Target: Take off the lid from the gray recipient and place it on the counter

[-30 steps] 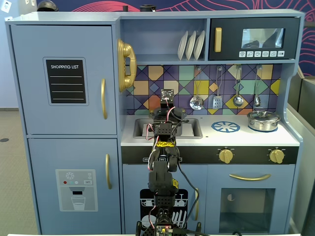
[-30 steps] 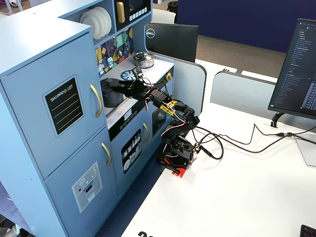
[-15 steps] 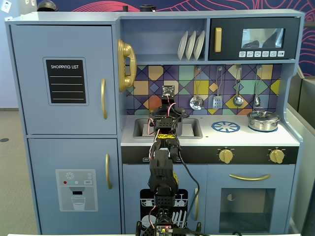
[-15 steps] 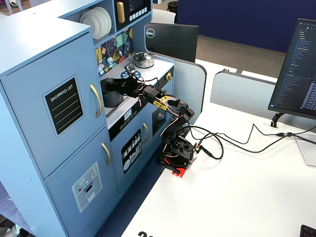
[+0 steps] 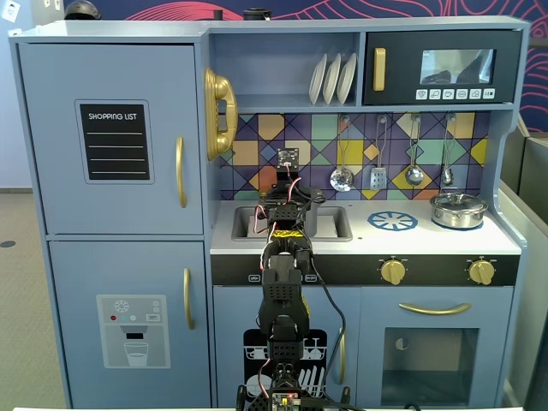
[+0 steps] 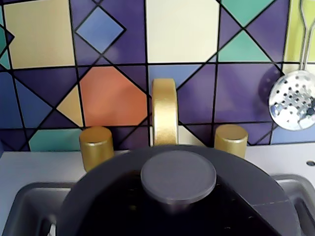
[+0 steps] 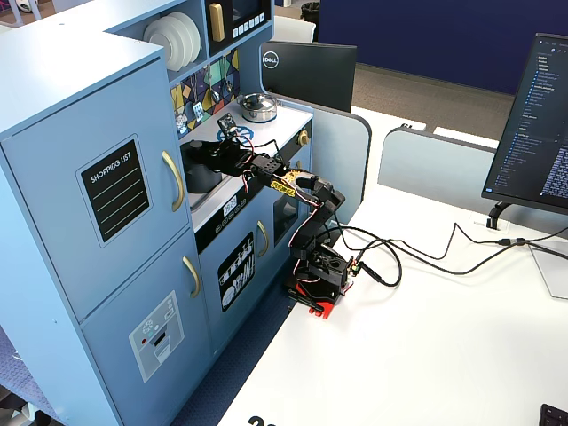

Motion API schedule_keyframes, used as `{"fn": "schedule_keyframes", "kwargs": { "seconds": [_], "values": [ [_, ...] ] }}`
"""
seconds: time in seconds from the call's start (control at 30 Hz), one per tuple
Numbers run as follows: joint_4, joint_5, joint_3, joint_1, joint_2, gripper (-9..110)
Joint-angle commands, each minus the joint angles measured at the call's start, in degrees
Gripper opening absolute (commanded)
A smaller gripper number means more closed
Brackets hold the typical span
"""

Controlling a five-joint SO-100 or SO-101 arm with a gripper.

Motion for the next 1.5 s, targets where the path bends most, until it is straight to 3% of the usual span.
{"fn": "schedule_keyframes", "kwargs": {
  "seconds": [0.0, 0.4, 0.83, 1.1, 1.47],
  "values": [
    [-1.85, -0.09, -6.24, -0.62, -0.26, 0],
    [-2.55, -2.90, -13.80, 2.11, -0.79, 0],
    [-1.76, 2.11, -17.58, 23.55, -2.90, 0],
    [-6.42, 3.96, -10.28, 33.05, -5.10, 0],
    [-14.68, 3.87, 0.00, 33.57, -8.79, 0]
  ]
}}
